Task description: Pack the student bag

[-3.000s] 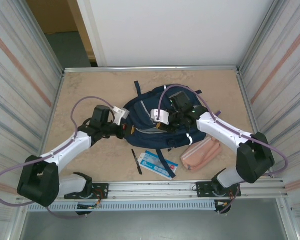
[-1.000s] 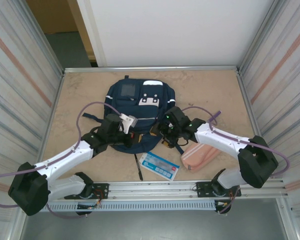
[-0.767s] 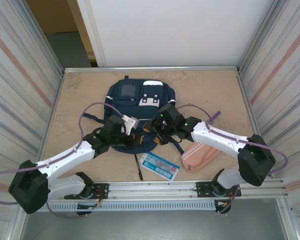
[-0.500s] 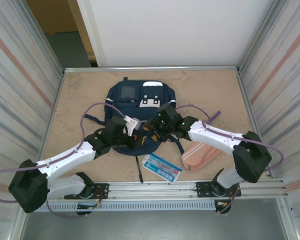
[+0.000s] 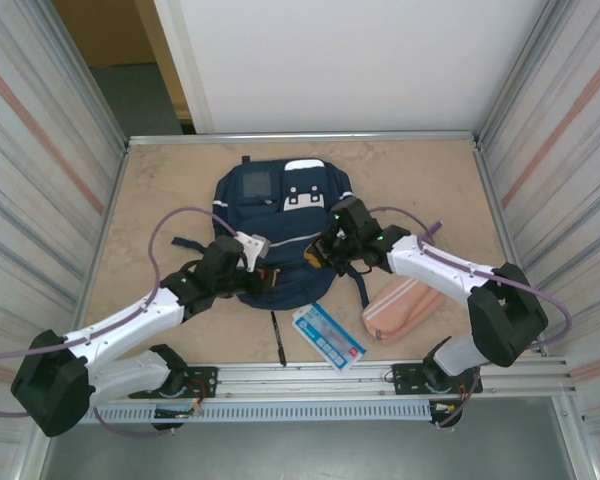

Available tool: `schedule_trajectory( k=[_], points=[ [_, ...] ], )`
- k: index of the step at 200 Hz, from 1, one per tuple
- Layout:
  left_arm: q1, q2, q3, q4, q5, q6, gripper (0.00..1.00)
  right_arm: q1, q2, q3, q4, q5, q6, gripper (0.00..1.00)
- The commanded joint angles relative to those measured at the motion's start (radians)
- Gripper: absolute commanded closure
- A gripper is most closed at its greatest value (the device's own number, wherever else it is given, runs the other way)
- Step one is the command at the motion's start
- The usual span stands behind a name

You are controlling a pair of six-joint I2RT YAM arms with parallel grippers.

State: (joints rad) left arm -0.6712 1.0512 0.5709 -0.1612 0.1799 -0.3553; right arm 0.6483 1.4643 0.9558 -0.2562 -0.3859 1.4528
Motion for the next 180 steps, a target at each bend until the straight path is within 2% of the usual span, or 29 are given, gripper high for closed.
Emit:
schedule_trajectory(
  k=[1,18,33,39,48,53,71,114,154,168,180],
  points=[
    [0.098,-0.045,-0.058,-0.097,-0.074,0.021,1.00,-0.093,-0.056,0.046,-0.116,-0.032,-0.180,1.00],
    [0.153,-0.065,-0.112,-0.025,-0.024,0.038,1.00,-0.162,-0.046,0.047,-0.128,-0.103,-0.247,1.00],
    [0.140,-0.059,-0.115,0.061,0.078,0.040,1.00,-0.207,-0.023,0.081,-0.194,-0.198,-0.316,0.88],
    [0.115,-0.055,-0.108,0.090,0.084,0.029,1.00,-0.219,-0.024,0.086,-0.230,-0.206,-0.319,0.78],
    [0.052,-0.053,-0.085,0.106,0.036,0.026,1.00,-0.226,-0.048,0.068,-0.245,-0.191,-0.301,0.54],
    [0.010,-0.051,-0.062,0.107,0.002,0.036,1.00,-0.226,-0.068,0.053,-0.247,-0.176,-0.292,0.44],
    [-0.110,-0.017,0.011,0.125,-0.077,0.053,1.00,-0.208,-0.138,0.005,-0.266,-0.133,-0.200,0.33],
    [-0.248,0.209,0.200,0.153,-0.057,0.063,1.00,-0.065,-0.221,-0.060,-0.245,-0.016,-0.063,0.31],
    [-0.273,0.341,0.286,0.176,-0.042,0.046,1.00,-0.008,-0.165,-0.106,-0.177,0.044,0.034,0.32],
    [-0.273,0.341,0.281,0.199,-0.037,0.042,1.00,-0.007,-0.149,-0.117,-0.163,0.077,0.041,0.36],
    [-0.273,0.331,0.267,0.223,-0.030,0.038,1.00,-0.012,-0.130,-0.117,-0.152,0.095,0.041,0.49]
  ],
)
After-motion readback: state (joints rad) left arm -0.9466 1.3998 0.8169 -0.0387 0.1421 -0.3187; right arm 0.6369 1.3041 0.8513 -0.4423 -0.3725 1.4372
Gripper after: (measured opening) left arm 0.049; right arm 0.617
